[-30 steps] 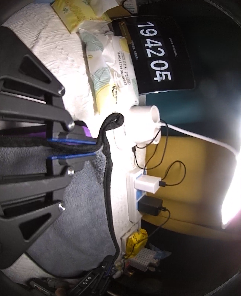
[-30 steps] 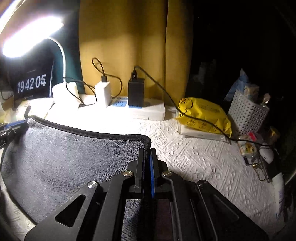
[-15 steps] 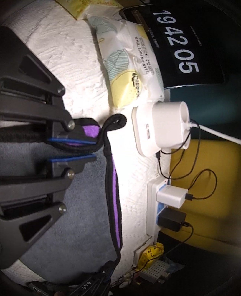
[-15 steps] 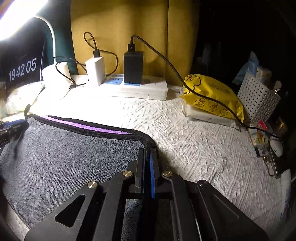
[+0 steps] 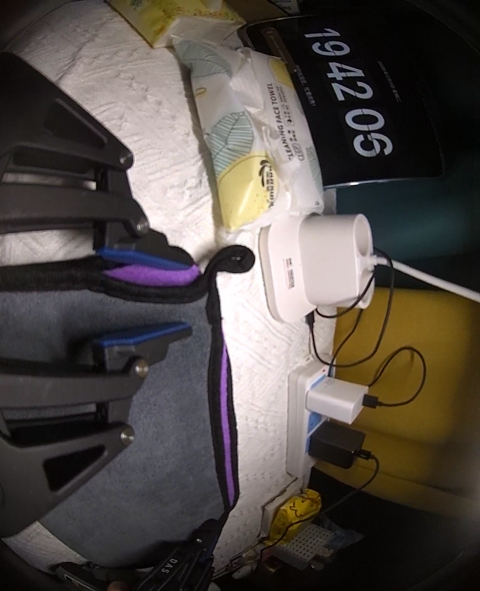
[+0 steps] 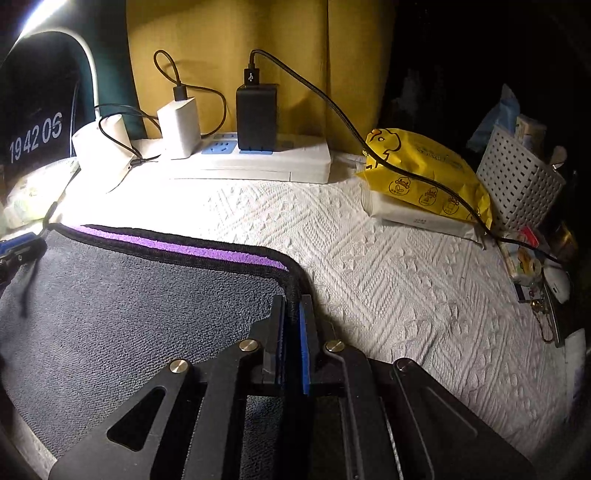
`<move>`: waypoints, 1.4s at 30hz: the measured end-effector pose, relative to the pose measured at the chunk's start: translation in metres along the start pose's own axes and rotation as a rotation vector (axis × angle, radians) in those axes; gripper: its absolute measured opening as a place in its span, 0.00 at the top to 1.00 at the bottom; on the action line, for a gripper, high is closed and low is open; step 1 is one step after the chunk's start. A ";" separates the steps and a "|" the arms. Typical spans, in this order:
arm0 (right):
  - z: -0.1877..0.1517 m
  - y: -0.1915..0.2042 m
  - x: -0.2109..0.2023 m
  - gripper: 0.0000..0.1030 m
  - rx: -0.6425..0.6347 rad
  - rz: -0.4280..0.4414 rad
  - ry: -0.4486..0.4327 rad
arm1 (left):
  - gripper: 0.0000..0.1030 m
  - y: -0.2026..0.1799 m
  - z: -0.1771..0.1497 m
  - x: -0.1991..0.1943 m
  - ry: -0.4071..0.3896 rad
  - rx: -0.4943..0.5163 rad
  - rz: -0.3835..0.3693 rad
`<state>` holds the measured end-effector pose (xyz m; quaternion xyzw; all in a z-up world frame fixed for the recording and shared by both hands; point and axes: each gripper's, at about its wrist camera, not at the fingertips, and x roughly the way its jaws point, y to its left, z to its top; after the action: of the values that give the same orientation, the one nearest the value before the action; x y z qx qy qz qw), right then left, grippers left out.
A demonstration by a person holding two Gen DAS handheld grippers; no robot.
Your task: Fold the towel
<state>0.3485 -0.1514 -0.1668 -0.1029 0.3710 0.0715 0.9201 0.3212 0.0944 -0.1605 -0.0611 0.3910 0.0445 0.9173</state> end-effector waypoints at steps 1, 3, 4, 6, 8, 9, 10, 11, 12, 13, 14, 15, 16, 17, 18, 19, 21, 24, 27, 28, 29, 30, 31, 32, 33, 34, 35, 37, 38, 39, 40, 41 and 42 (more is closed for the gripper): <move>0.000 0.000 0.000 0.88 0.004 -0.001 -0.001 | 0.59 0.002 0.001 0.000 -0.003 -0.005 0.004; 0.000 -0.002 -0.001 0.82 0.016 -0.005 -0.010 | 0.52 0.007 0.001 -0.002 -0.011 -0.019 0.003; 0.000 -0.003 -0.002 0.81 0.020 -0.008 -0.016 | 0.52 0.009 0.001 -0.003 -0.012 -0.023 0.003; 0.000 -0.003 -0.005 0.75 0.024 -0.013 -0.027 | 0.52 0.012 0.000 -0.007 -0.018 -0.023 0.008; 0.000 -0.004 -0.009 0.70 0.025 -0.013 -0.036 | 0.52 0.013 -0.001 -0.010 -0.023 -0.022 0.007; 0.000 -0.004 -0.011 0.69 0.026 -0.012 -0.041 | 0.52 0.013 -0.002 -0.012 -0.026 -0.020 0.005; 0.001 -0.003 -0.014 0.68 0.025 -0.012 -0.048 | 0.52 0.013 -0.003 -0.014 -0.029 -0.019 0.004; 0.001 -0.003 -0.017 0.68 0.024 -0.012 -0.055 | 0.52 0.013 -0.005 -0.015 -0.031 -0.020 0.003; 0.002 -0.002 -0.019 0.67 0.024 -0.011 -0.059 | 0.52 0.013 -0.006 -0.017 -0.032 -0.021 0.002; 0.003 -0.001 -0.022 0.67 0.022 -0.010 -0.064 | 0.52 0.012 -0.007 -0.019 -0.035 -0.021 -0.001; 0.003 0.000 -0.025 0.65 0.020 -0.010 -0.068 | 0.52 0.011 -0.007 -0.020 -0.039 -0.020 -0.003; 0.004 0.001 -0.027 0.64 0.017 -0.009 -0.071 | 0.52 0.011 -0.009 -0.023 -0.043 -0.019 -0.005; 0.004 0.002 -0.030 0.63 0.014 -0.008 -0.075 | 0.52 0.010 -0.009 -0.025 -0.048 -0.018 -0.010; 0.004 0.003 -0.034 0.62 0.012 -0.007 -0.079 | 0.52 0.009 -0.009 -0.028 -0.052 -0.016 -0.012; 0.004 0.005 -0.036 0.62 0.010 -0.006 -0.083 | 0.51 0.009 -0.010 -0.032 -0.057 -0.015 -0.014; 0.004 0.006 -0.039 0.62 0.009 -0.006 -0.087 | 0.51 0.008 -0.010 -0.034 -0.061 -0.015 -0.015; 0.003 0.009 -0.045 0.62 0.008 -0.007 -0.094 | 0.51 0.007 -0.010 -0.041 -0.071 -0.016 -0.019; 0.002 0.011 -0.055 0.61 0.006 -0.007 -0.104 | 0.39 0.006 -0.011 -0.051 -0.085 -0.017 -0.028; 0.000 0.014 -0.065 0.61 0.005 -0.004 -0.115 | 0.25 0.004 -0.013 -0.065 -0.120 -0.008 -0.043; -0.001 0.015 -0.068 0.61 0.004 -0.004 -0.119 | 0.25 0.004 -0.014 -0.069 -0.124 -0.004 -0.043; -0.003 0.016 -0.071 0.61 0.003 -0.004 -0.122 | 0.25 0.003 -0.016 -0.072 -0.127 -0.005 -0.046; -0.003 0.017 -0.074 0.61 0.002 -0.003 -0.125 | 0.25 0.003 -0.017 -0.075 -0.128 -0.006 -0.049; -0.005 0.018 -0.078 0.61 0.001 -0.003 -0.130 | 0.25 0.003 -0.018 -0.079 -0.131 -0.008 -0.052; -0.006 0.019 -0.081 0.61 0.000 -0.002 -0.133 | 0.25 0.002 -0.020 -0.081 -0.133 -0.008 -0.054; -0.007 0.020 -0.083 0.61 -0.001 -0.001 -0.136 | 0.25 0.002 -0.021 -0.084 -0.135 -0.008 -0.056; -0.009 0.021 -0.086 0.61 -0.002 0.000 -0.139 | 0.25 0.002 -0.022 -0.087 -0.138 -0.008 -0.058; -0.010 0.021 -0.090 0.61 -0.003 0.000 -0.141 | 0.25 0.001 -0.024 -0.090 -0.139 -0.006 -0.061; -0.013 0.023 -0.094 0.61 -0.003 0.003 -0.146 | 0.25 0.000 -0.027 -0.094 -0.144 -0.003 -0.065; -0.014 0.024 -0.097 0.61 -0.004 0.003 -0.148 | 0.25 -0.001 -0.028 -0.098 -0.148 -0.001 -0.067; -0.015 0.025 -0.099 0.61 -0.004 0.005 -0.149 | 0.25 -0.002 -0.030 -0.100 -0.150 0.000 -0.069; -0.016 0.026 -0.101 0.61 -0.004 0.006 -0.151 | 0.25 -0.002 -0.032 -0.104 -0.154 0.000 -0.071; -0.018 0.026 -0.104 0.61 -0.004 0.006 -0.154 | 0.25 -0.003 -0.033 -0.107 -0.157 -0.001 -0.074; -0.019 0.027 -0.106 0.61 -0.003 0.006 -0.155 | 0.25 -0.004 -0.035 -0.110 -0.161 0.000 -0.077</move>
<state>0.2545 -0.1354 -0.1100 -0.0973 0.2988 0.0824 0.9458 0.2208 0.0817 -0.1041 -0.0723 0.3133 0.0139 0.9468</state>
